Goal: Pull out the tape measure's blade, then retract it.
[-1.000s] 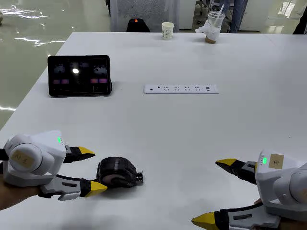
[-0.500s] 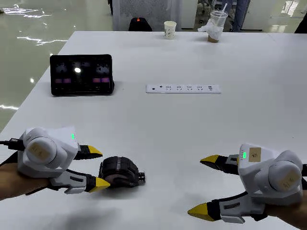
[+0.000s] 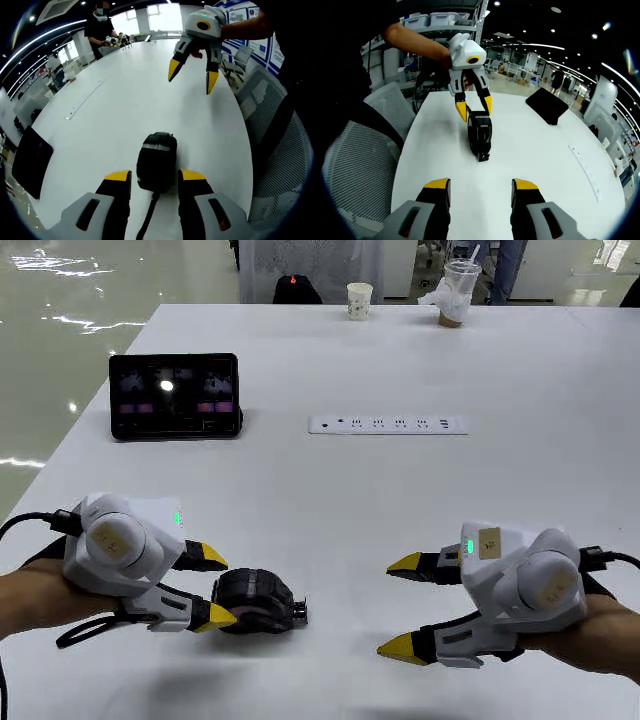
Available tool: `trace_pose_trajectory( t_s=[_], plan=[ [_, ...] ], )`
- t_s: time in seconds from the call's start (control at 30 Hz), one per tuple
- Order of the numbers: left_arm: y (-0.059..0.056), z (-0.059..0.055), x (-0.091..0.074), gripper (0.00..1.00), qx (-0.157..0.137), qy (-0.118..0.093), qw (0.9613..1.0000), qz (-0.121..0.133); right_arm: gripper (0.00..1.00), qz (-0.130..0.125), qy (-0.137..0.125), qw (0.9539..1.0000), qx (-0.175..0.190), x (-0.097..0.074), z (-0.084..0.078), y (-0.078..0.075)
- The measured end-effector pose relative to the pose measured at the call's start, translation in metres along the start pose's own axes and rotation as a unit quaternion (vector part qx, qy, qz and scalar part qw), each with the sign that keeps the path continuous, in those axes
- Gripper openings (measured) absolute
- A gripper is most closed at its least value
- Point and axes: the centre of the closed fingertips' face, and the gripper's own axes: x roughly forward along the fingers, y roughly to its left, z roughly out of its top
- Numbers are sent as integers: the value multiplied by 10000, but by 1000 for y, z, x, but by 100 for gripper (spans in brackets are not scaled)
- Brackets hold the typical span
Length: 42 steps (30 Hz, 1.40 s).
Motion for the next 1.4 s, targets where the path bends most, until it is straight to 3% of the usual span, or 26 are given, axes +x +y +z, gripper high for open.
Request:
trace_pose_trajectory(
  t_s=[0.37,0.67,1.4],
  plan=[
    [0,-3,6,24,141,131,9996,-218,34,462,37,9981,-415,33,14,-5],
    [1,-6,9,23,208,197,9992,-296,29,785,174,9949,-608,58,14,-4],
    [0,-6,10,22,157,169,9988,-437,16,1179,505,9901,-573,108,7,-7]
  ],
)
